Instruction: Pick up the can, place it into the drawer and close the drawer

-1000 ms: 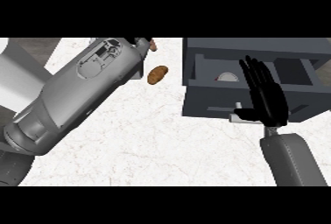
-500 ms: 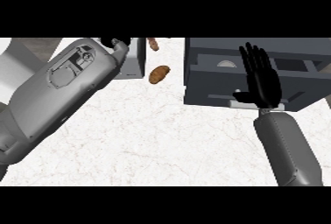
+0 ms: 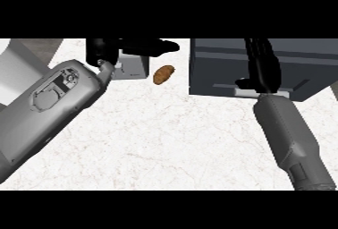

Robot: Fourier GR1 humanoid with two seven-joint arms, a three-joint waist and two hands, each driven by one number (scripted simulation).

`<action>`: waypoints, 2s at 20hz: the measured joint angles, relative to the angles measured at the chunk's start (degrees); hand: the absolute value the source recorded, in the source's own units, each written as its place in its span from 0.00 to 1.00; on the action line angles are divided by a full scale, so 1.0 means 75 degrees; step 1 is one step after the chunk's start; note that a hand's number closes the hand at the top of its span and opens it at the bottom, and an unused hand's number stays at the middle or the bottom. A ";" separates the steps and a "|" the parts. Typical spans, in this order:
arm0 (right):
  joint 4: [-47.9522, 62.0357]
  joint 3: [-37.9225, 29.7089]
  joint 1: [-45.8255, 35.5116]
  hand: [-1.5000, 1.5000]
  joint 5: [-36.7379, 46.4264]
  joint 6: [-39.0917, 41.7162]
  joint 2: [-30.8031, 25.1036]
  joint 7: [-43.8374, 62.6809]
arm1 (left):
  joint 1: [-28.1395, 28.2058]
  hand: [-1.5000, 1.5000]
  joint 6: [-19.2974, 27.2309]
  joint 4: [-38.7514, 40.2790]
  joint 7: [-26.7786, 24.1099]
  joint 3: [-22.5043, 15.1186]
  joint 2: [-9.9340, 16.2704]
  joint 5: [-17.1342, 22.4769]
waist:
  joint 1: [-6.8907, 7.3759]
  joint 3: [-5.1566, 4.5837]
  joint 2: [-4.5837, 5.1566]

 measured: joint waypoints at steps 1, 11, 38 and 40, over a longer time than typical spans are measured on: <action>0.0254 -0.0052 -0.0175 0.00 0.0020 -0.0104 0.0001 0.0011 | 0.0049 0.00 0.0062 -0.0141 0.0090 -0.0034 0.0019 -0.0050 | 0.0015 0.0008 0.0010; 0.2010 -0.0434 -0.1603 0.00 0.0034 -0.0524 -0.0147 0.0063 | 0.0934 0.00 -0.0139 -0.0836 -0.0117 0.0137 0.0266 -0.0232 | 0.0062 0.0060 0.0123; 0.2587 -0.2981 -0.2709 0.00 -0.2830 0.1045 0.0207 -0.2715 | 0.2440 0.00 -0.0277 -0.1834 -0.0489 0.0440 0.0623 -0.0544 | -0.0113 0.0120 0.0179; 0.2561 -0.3270 -0.2742 0.00 -0.3195 0.1241 0.0301 -0.2882 | 0.2581 0.00 -0.0297 -0.1922 -0.0503 0.0486 0.0677 -0.0558 | -0.0130 0.0116 0.0166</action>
